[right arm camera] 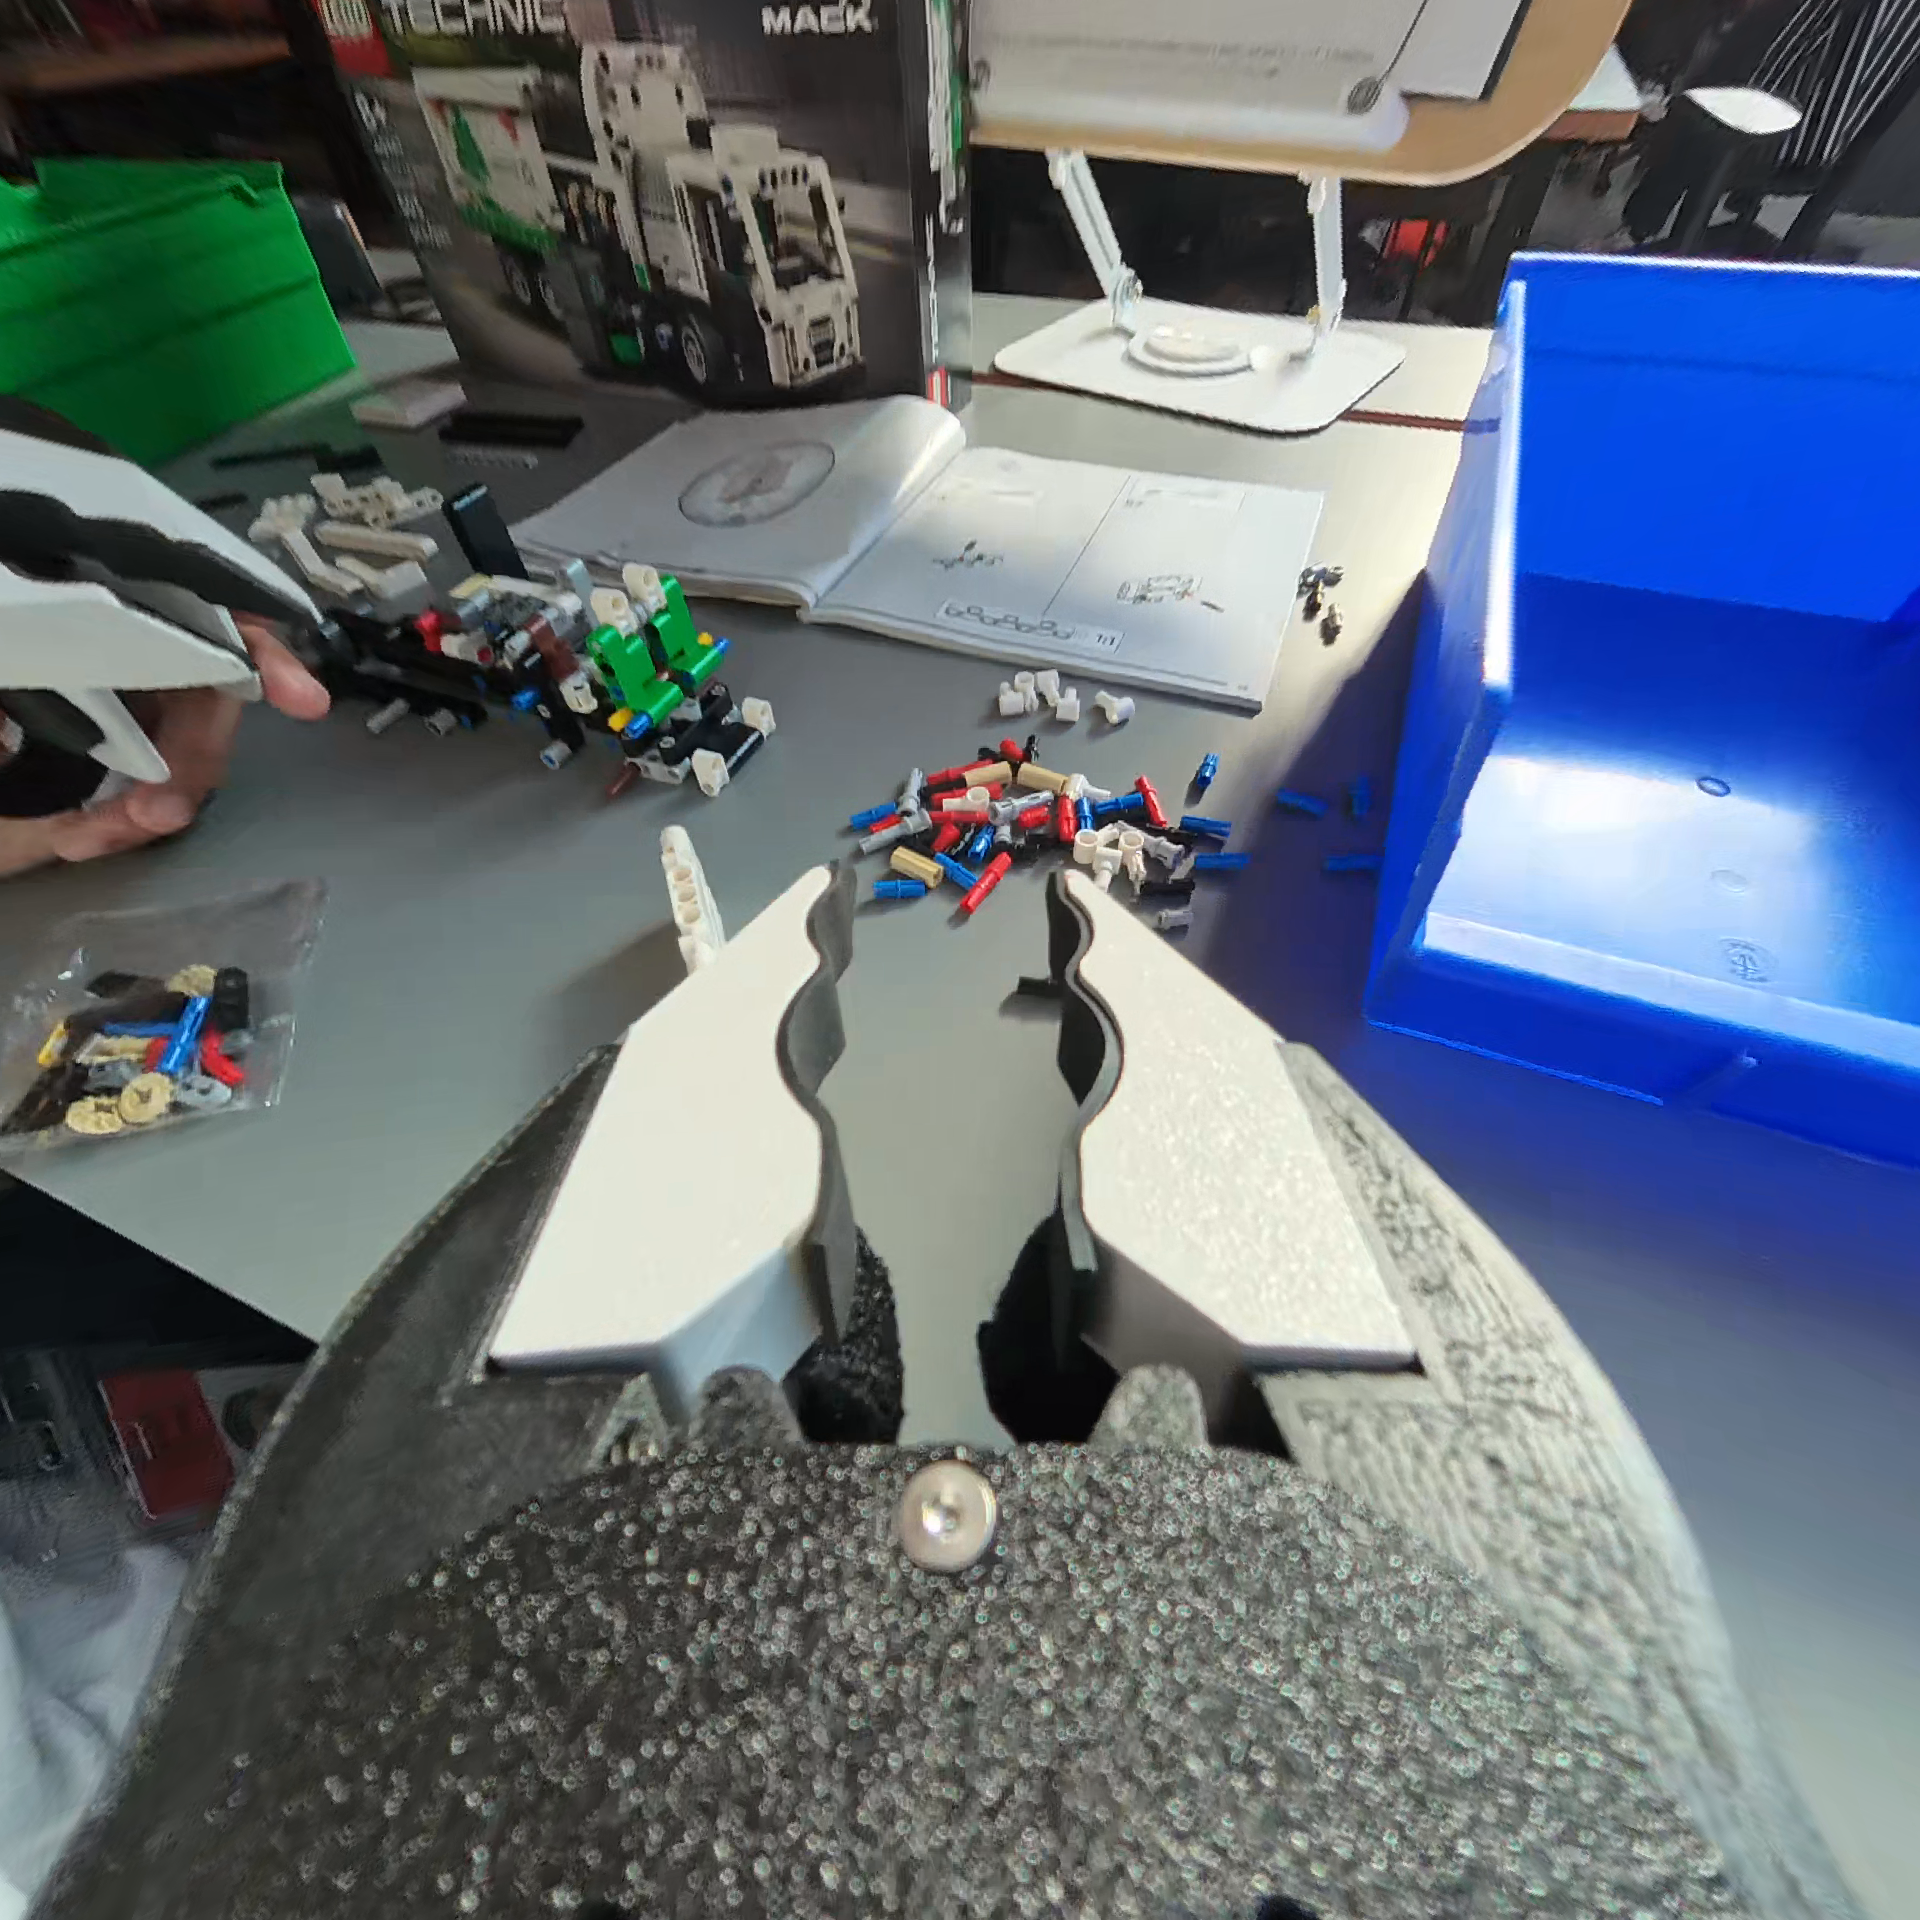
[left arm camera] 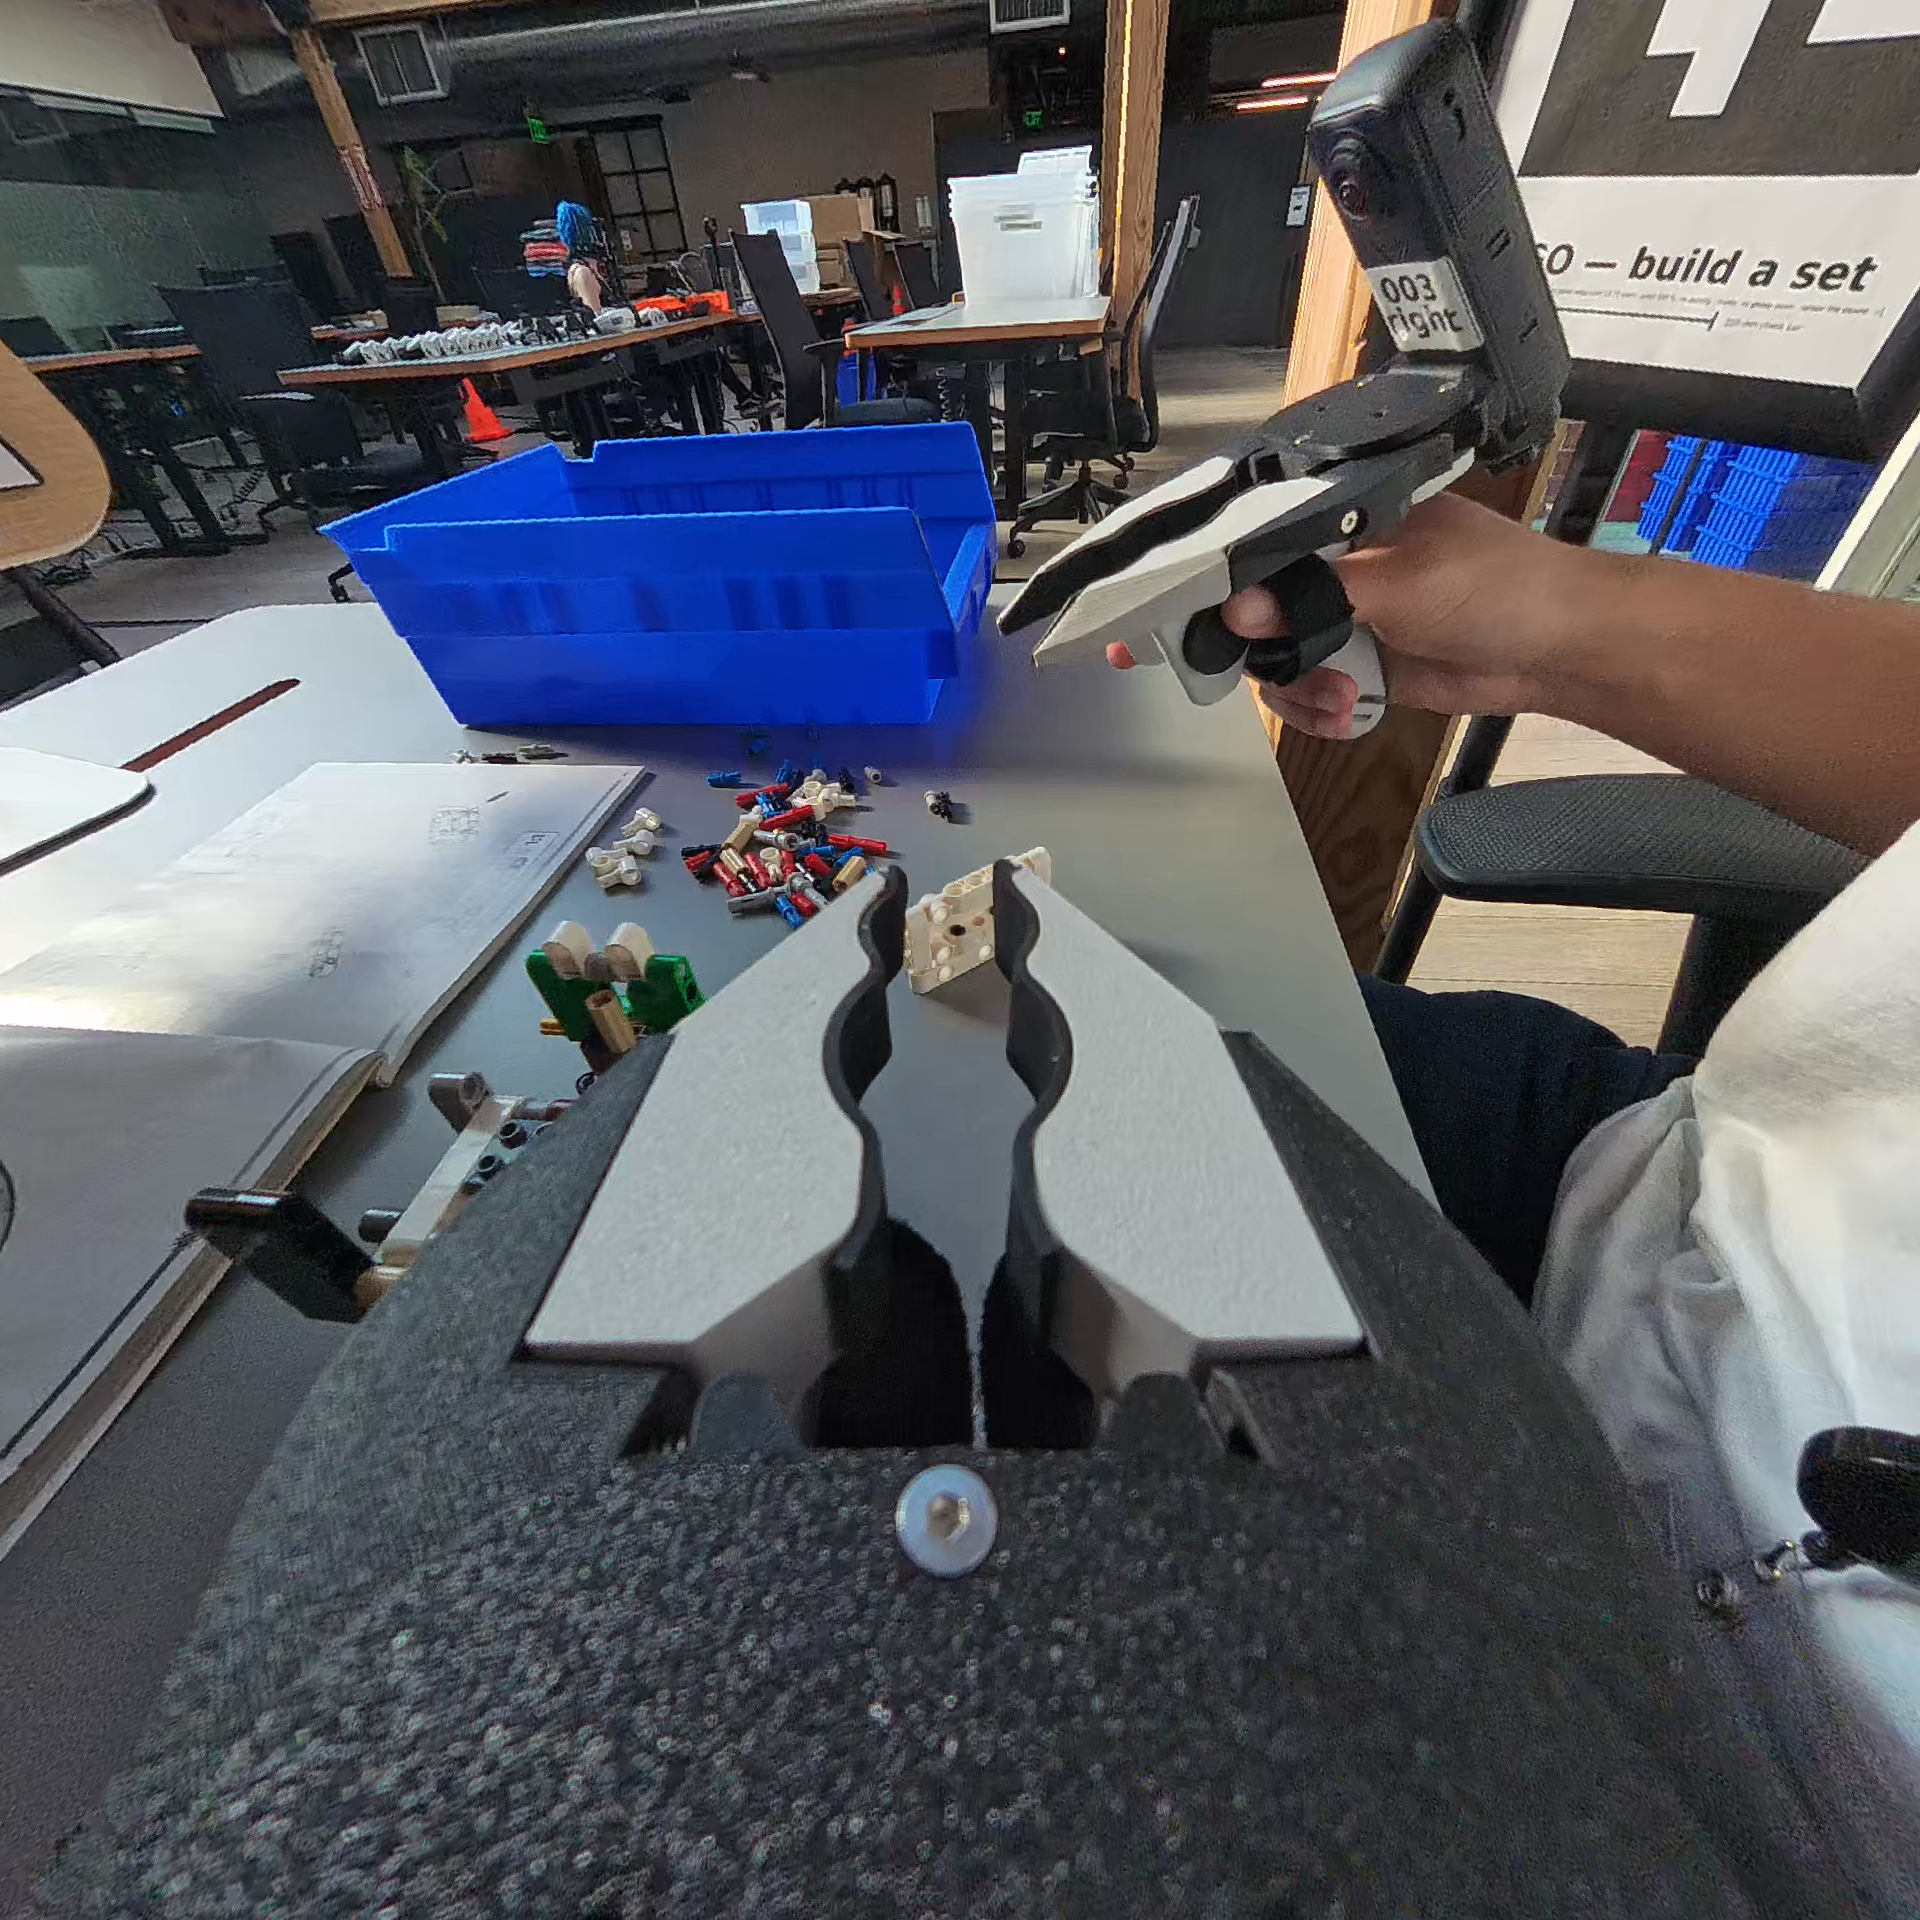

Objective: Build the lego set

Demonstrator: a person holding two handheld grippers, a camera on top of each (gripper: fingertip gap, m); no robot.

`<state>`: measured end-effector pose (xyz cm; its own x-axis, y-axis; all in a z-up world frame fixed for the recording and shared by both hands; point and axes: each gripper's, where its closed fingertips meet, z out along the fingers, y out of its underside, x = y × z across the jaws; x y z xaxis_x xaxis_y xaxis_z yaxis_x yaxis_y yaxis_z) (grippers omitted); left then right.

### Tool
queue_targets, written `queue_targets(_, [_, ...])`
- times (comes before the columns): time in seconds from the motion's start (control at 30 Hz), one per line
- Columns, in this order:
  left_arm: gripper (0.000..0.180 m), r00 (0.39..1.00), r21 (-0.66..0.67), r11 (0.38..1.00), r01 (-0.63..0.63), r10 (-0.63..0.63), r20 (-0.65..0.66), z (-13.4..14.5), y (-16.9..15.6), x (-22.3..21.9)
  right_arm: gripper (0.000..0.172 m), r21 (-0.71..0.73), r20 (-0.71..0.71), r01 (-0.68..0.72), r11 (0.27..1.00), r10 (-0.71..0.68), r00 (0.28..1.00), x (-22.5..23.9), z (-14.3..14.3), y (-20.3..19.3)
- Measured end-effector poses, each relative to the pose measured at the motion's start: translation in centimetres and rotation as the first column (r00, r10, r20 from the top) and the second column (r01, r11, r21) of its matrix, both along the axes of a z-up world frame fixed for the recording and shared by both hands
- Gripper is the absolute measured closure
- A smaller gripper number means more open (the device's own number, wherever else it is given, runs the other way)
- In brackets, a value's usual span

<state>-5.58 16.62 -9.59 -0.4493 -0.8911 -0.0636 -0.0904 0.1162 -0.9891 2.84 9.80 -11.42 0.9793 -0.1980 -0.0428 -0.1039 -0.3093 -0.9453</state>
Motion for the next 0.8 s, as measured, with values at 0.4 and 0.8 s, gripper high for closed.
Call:
queue_targets(0.4, [0.166,0.997,0.009,0.998,-0.068,0.068,0.027,0.9,2.0,0.7,0.134,-0.047,-0.021,-0.049,0.998,0.048,0.999,2.5,-0.1,3.0])
queue_targets(0.8, [0.164,0.901,-0.02,0.902,-0.432,0.43,-0.057,5.9,16.4,1.1,0.143,-0.063,0.146,0.019,0.998,-0.009,0.989,5.5,-1.7,6.7])
